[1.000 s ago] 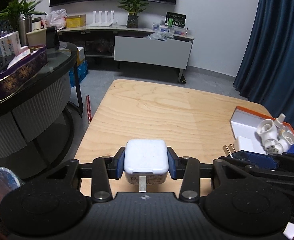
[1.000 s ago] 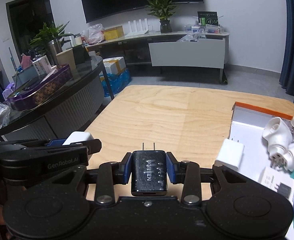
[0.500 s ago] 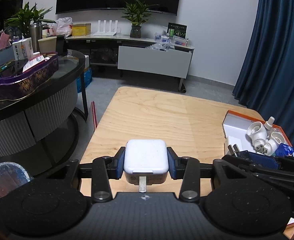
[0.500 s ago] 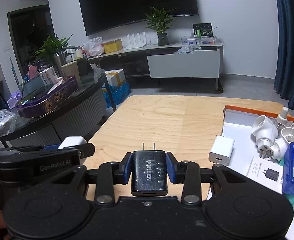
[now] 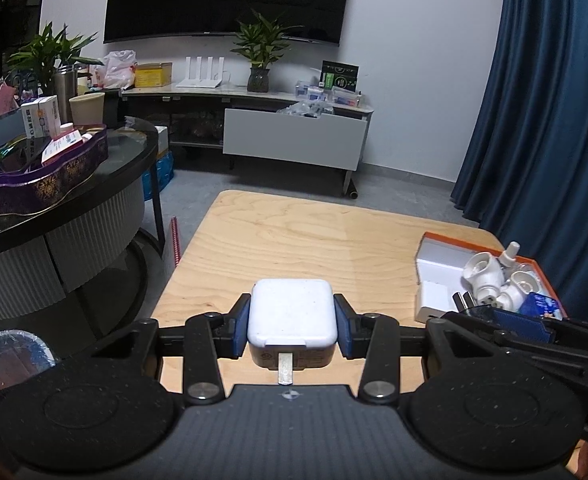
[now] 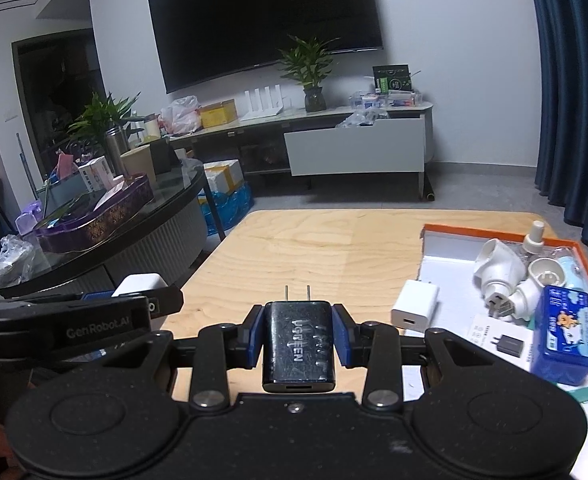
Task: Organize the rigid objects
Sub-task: 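Carry the white adapter and black charger with both tools toward the box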
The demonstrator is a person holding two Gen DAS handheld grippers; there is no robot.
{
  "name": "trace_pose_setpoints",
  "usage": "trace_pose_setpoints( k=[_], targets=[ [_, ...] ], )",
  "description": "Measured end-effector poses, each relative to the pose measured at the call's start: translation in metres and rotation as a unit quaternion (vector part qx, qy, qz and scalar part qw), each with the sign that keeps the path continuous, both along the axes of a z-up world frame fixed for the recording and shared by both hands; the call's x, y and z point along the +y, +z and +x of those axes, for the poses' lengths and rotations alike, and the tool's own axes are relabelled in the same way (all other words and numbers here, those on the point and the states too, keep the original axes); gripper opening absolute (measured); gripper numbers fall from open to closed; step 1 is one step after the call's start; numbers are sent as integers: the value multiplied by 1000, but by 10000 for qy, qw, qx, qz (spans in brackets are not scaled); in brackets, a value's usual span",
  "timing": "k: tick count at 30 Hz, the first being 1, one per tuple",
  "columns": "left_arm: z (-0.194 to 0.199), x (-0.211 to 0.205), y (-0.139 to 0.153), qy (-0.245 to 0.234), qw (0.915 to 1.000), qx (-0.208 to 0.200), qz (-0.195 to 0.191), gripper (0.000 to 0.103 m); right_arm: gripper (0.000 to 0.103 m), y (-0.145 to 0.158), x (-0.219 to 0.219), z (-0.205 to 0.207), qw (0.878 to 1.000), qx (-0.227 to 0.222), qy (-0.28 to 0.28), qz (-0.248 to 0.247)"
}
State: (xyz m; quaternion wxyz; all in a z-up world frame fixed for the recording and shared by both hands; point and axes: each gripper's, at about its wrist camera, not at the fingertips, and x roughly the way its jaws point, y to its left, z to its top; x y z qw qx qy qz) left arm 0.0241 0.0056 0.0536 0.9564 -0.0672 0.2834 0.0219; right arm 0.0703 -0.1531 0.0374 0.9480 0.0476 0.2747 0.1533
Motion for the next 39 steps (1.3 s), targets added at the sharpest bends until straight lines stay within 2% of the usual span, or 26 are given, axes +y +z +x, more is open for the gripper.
trace_pose_setpoints(
  k=[14,29,39],
  targets=[
    [-12,-29,7,-347,9993,-70,-96,42,44,14,-36,-28,9990,-291,-346,34],
    [-14,-62,12,-829,9964,-83,-135,42,44,17,-73,-47,9963,-394,-758,65],
    [-10,-93,12,-1222,9923,-36,-170,42,44,15,-110,-61,9917,-413,-1219,80]
  ],
)
